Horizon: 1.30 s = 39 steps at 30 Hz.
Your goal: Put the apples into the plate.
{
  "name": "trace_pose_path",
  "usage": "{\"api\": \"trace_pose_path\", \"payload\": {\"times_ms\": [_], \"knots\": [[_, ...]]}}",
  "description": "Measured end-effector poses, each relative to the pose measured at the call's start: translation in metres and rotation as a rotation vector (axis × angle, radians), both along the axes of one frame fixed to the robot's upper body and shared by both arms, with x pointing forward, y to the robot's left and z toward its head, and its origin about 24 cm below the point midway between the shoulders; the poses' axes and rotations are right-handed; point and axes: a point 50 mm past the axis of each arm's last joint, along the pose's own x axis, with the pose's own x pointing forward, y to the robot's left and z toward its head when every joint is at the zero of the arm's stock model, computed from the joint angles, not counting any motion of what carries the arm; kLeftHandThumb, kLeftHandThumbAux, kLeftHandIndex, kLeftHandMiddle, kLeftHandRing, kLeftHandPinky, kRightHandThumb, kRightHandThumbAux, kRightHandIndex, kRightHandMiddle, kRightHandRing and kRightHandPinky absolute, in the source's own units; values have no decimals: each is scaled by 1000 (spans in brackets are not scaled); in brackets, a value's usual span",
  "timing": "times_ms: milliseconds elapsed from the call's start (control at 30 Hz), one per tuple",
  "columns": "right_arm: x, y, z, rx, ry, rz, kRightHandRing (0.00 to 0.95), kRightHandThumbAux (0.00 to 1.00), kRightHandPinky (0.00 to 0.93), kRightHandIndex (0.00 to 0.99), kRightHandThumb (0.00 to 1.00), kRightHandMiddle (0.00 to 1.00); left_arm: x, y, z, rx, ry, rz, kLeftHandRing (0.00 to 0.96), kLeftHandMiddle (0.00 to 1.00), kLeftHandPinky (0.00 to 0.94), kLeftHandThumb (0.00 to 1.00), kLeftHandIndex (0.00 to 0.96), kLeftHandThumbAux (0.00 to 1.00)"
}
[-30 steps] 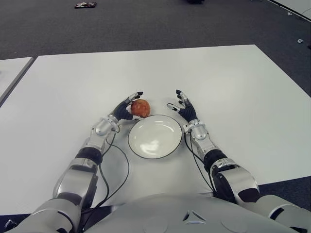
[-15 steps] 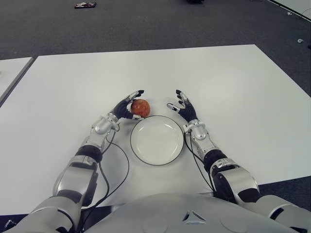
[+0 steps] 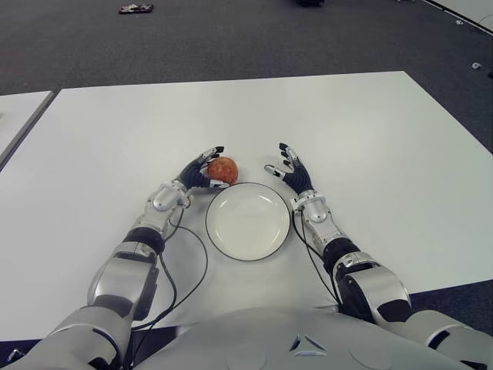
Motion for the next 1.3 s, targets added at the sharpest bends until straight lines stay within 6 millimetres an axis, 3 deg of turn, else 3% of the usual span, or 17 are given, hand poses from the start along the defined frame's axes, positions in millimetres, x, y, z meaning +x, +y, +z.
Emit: {"api": "trace_pose_path", "payload": {"times_ms": [867, 1300], "knots": [[0, 0, 0, 2, -1, -2, 0, 545, 6, 0, 54, 0, 0, 5, 4, -52, -7, -53, 0, 0, 0, 20, 0, 225], [0, 0, 0, 2, -1, -3, 0, 547, 7, 0, 54, 0, -2, 5, 2, -28, -16, -51, 0, 0, 0, 48, 0, 283]]}}
